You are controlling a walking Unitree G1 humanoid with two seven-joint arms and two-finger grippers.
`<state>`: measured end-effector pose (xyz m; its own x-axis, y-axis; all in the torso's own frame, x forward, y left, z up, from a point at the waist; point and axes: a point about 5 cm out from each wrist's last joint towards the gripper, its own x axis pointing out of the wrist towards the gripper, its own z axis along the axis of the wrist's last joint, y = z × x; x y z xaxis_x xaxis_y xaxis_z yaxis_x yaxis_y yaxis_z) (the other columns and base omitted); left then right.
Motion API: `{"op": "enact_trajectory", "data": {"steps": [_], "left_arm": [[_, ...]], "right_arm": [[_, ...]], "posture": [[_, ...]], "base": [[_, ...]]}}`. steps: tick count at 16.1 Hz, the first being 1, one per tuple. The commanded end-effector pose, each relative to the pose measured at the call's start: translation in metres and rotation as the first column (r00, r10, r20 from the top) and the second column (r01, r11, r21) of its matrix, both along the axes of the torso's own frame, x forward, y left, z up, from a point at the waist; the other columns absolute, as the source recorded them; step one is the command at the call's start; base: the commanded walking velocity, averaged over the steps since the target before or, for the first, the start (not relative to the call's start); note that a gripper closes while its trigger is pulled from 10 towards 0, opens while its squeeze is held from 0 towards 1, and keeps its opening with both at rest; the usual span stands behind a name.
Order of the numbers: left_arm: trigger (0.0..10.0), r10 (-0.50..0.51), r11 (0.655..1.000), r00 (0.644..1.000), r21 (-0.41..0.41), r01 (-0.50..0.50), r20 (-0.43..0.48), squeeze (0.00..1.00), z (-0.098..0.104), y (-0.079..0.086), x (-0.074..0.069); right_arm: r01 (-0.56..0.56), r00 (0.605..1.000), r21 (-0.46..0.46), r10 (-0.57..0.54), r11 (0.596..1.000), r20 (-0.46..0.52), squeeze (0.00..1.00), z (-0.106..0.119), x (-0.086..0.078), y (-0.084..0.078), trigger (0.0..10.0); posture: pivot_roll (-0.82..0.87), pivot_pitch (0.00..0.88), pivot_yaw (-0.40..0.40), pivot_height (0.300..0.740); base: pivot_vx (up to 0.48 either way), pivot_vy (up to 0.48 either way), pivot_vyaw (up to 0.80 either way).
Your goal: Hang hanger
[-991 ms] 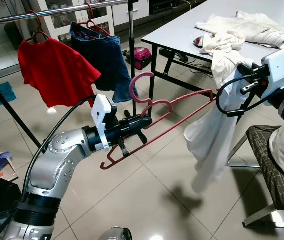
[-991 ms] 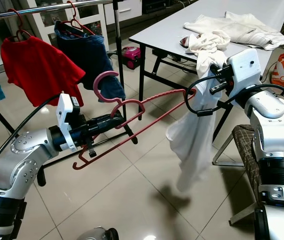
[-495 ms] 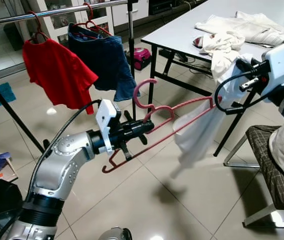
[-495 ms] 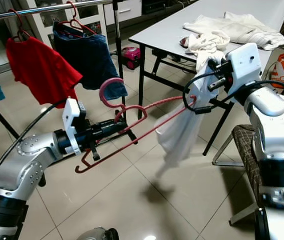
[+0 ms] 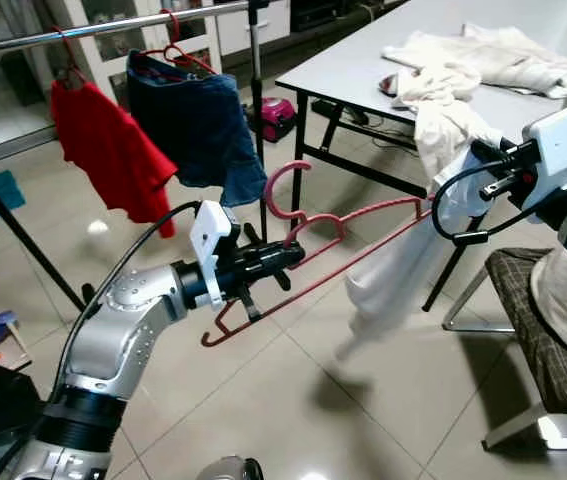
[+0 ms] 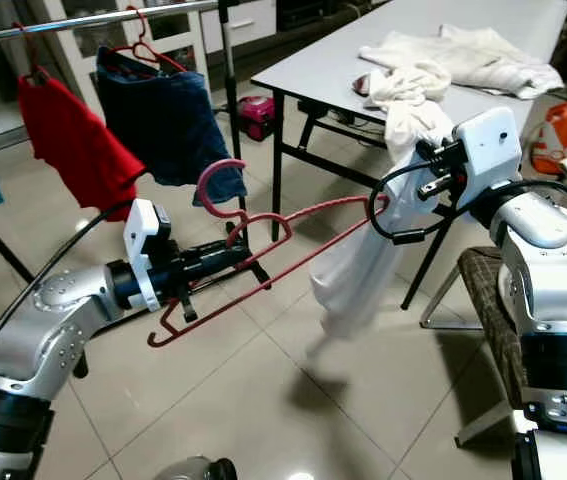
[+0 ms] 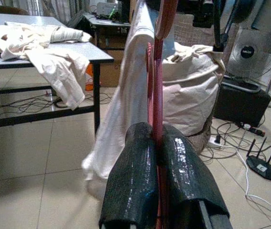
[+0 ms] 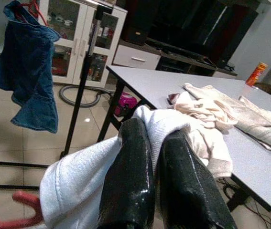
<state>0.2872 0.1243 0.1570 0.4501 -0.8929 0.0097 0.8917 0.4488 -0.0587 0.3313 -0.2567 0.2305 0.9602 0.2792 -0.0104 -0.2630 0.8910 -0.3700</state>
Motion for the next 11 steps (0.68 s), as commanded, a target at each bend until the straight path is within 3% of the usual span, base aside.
{"op": "enact_trajectory", "data": {"steps": [1, 5, 11], "left_arm": [[10.0, 0.019, 1.0, 0.999, 0.008, -0.019, 0.038, 0.0, 0.008, 0.006, 0.005], [10.0, 0.023, 1.0, 0.999, 0.003, -0.023, 0.038, 0.0, 0.007, 0.003, 0.005], [10.0, 0.034, 0.999, 0.999, 0.004, -0.034, 0.034, 0.0, 0.003, -0.003, 0.012]], "right_arm": [[0.016, 0.999, -0.013, -0.016, 1.0, 0.041, 0.0, 0.011, -0.002, -0.006, 10.0], [-0.032, 0.998, -0.01, 0.032, 0.999, 0.048, 0.0, 0.014, -0.003, 0.007, 10.0], [-0.08, 0.996, -0.023, 0.081, 0.997, 0.027, 0.0, 0.013, -0.008, 0.012, 10.0]], "posture": [[-0.14, 0.0, 0.049, 0.74], [-0.14, 0.0, 0.049, 0.74], [-0.15, 0.0, 0.053, 0.74]], "base": [[0.0, 0.0, 0.0], [0.0, 0.0, 0.0], [0.0, 0.0, 0.0]]}}
